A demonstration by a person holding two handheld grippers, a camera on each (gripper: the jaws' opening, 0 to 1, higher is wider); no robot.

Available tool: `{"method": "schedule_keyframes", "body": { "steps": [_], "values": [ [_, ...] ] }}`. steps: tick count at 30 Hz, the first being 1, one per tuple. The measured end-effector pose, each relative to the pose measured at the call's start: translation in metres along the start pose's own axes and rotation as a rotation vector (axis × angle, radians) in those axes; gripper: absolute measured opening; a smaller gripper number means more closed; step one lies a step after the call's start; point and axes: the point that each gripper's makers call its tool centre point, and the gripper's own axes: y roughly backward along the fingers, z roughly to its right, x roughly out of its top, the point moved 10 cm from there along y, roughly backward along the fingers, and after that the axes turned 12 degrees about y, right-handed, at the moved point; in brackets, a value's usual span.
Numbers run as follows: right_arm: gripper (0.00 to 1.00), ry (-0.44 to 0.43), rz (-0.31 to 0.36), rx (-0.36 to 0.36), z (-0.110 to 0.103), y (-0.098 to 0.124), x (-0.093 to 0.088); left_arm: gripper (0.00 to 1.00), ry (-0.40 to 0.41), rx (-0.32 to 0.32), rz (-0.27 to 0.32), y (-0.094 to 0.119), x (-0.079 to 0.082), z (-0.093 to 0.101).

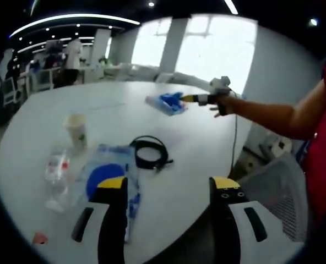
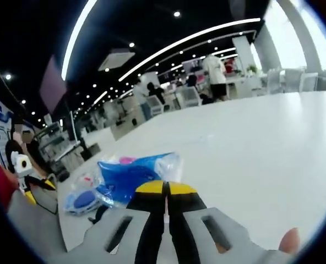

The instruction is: Arrange the tabletop items into an orderly group along one side of the table until the central work area is clear of visible clutter.

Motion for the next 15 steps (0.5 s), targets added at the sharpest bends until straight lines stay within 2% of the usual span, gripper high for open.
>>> {"method": "schedule_keyframes", "body": {
  "steps": [7, 15],
  "values": [
    [0.01, -0.022, 0.004, -0.061, 0.024, -0.002, 0.001, 0.56, 0.008, 0.016, -0.002, 0.000, -0.001, -0.003],
    [0.01, -0.063, -0.020, -0.119, 0.048, -0.008, -0.017, 0.56, 0.022, 0.036, -0.011, -0.001, -0.003, -0.006]
  ]
}}
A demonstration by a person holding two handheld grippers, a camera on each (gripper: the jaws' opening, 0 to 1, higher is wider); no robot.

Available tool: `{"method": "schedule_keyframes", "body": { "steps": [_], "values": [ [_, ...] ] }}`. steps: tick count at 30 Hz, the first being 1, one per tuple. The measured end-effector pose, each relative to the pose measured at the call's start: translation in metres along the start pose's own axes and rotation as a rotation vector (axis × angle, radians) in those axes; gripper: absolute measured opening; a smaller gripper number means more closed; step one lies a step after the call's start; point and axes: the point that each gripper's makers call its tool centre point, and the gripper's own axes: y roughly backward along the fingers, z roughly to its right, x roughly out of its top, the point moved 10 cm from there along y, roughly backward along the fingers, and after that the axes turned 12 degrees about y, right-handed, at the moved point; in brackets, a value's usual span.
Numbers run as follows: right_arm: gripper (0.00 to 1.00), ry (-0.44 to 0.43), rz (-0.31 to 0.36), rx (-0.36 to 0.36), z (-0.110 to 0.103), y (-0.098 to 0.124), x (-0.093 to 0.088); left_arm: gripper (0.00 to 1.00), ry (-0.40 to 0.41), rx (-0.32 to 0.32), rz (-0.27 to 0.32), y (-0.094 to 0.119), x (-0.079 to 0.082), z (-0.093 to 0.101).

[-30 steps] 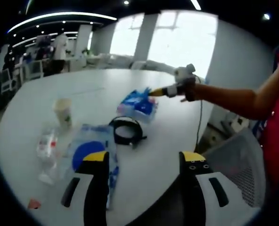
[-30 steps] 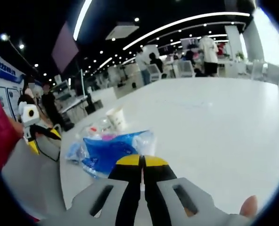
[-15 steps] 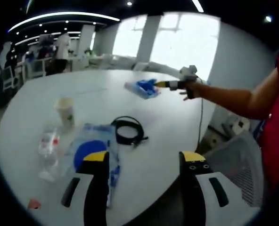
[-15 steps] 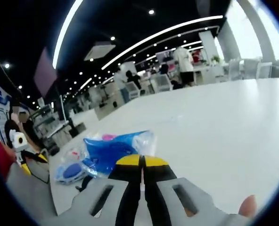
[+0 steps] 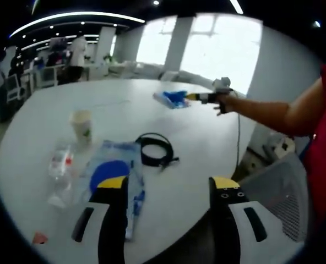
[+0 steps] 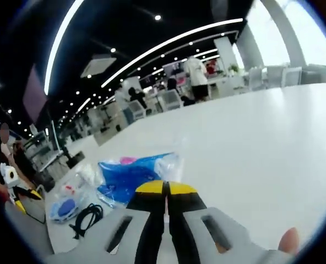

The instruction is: Arrange the tabletop items into an orderly group along one side of the table until the central work area is clear of visible clutter.

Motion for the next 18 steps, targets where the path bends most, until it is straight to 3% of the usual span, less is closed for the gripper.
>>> {"method": "schedule_keyframes", "body": {
  "steps": [18],
  "values": [
    [0.01, -0.007, -0.094, -0.032, 0.020, -0.007, -0.037, 0.56, 0.016, 0.025, -0.028, -0.004, -0.004, -0.006]
  ]
}}
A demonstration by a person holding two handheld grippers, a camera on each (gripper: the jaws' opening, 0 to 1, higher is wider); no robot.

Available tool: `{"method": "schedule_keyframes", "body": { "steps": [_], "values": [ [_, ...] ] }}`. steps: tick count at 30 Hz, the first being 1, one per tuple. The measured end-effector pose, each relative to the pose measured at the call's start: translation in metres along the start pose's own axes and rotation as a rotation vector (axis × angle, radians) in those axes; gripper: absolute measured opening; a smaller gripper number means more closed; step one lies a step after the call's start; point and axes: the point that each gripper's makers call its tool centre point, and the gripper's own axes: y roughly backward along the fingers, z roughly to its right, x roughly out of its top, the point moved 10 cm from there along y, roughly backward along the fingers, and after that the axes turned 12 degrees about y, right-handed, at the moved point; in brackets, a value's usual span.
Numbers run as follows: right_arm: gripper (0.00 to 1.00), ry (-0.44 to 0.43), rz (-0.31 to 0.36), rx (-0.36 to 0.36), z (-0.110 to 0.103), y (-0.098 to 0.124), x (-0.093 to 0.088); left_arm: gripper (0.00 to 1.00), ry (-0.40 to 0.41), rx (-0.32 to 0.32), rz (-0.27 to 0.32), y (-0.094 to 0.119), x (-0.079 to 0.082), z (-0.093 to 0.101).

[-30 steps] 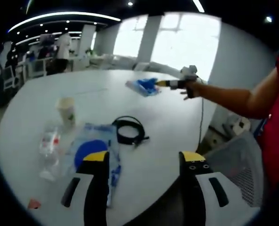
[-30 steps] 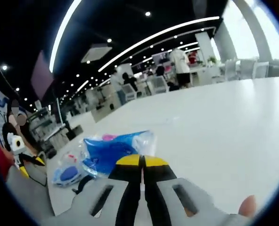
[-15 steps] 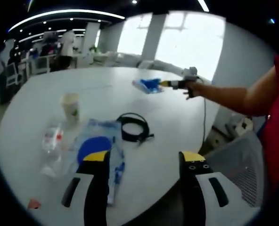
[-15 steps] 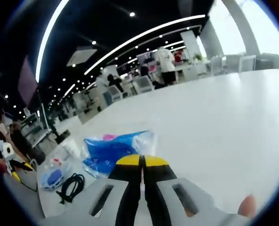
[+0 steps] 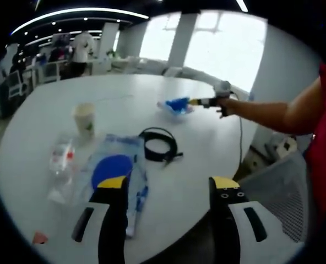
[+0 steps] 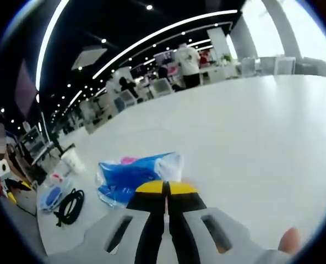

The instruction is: Arrange the tabletop items into an orderly group along one side of the table until the central work area is clear of visible clutter.

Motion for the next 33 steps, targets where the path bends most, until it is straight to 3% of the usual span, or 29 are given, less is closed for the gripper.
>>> {"method": "schedule_keyframes", "body": {
  "steps": [18, 33],
  "values": [
    [0.01, 0.061, -0.047, -0.015, 0.002, -0.004, -0.011, 0.55, 0.009, 0.004, -0.011, 0.000, -0.001, -0.002],
    [0.11, 0.072, -0.044, -0.030, 0.001, -0.005, -0.010, 0.55, 0.011, 0.010, -0.009, 0.000, -0.002, -0.004]
  ]
}}
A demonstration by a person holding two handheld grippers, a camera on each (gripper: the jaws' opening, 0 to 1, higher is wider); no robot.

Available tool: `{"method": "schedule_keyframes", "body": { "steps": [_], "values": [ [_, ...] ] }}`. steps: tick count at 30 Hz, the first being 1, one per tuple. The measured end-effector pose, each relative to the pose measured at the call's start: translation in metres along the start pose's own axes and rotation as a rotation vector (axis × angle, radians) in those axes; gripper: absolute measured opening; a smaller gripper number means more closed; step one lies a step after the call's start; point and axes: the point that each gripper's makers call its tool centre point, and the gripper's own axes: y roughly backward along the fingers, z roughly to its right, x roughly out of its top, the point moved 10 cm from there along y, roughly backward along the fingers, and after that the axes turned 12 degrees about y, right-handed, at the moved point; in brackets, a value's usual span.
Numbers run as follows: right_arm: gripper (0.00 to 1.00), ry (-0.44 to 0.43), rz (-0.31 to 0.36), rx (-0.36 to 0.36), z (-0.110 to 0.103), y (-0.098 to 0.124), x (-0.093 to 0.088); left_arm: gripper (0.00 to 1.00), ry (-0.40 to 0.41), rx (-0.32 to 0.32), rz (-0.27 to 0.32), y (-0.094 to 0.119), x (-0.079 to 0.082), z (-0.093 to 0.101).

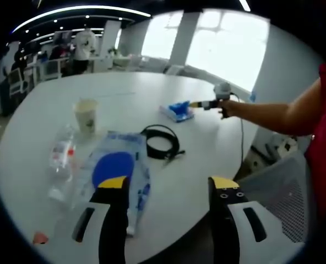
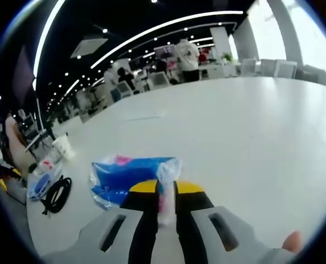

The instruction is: Arrange the tabletop items into an orderly group along one side of the table until the central work area is clear of visible clutter.

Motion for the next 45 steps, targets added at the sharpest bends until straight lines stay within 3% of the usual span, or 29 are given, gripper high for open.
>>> {"method": "schedule_keyframes", "body": {
  "steps": [8, 26, 29, 34, 39, 43, 45],
  "values": [
    [0.23, -0.012, 0.023, -0.041, 0.005, 0.011, 0.000, 0.55, -0.004, -0.010, -0.004, -0.001, 0.000, 0.001],
    [0.37, 0.005, 0.078, -0.096, -0.002, 0.032, 0.006, 0.55, -0.016, -0.045, 0.001, -0.002, 0.002, 0.005],
    [0.51, 0.031, 0.090, -0.115, -0.005, 0.035, 0.008, 0.56, -0.019, -0.053, 0.001, -0.002, 0.002, 0.005],
    [0.57, 0.054, 0.090, -0.083, -0.015, 0.039, 0.011, 0.56, -0.024, -0.063, 0.002, -0.003, 0.003, 0.006],
    [0.88, 0.057, 0.135, -0.042, -0.029, 0.041, 0.017, 0.56, -0.027, -0.070, 0.005, -0.002, 0.003, 0.007],
    [0.99, 0.073, 0.176, -0.005, -0.040, 0.044, 0.023, 0.56, -0.030, -0.080, 0.007, -0.001, 0.003, 0.008],
    [0.99, 0.086, 0.172, 0.016, -0.045, 0.046, 0.024, 0.56, -0.031, -0.086, 0.010, -0.001, 0.004, 0.009]
  ]
}}
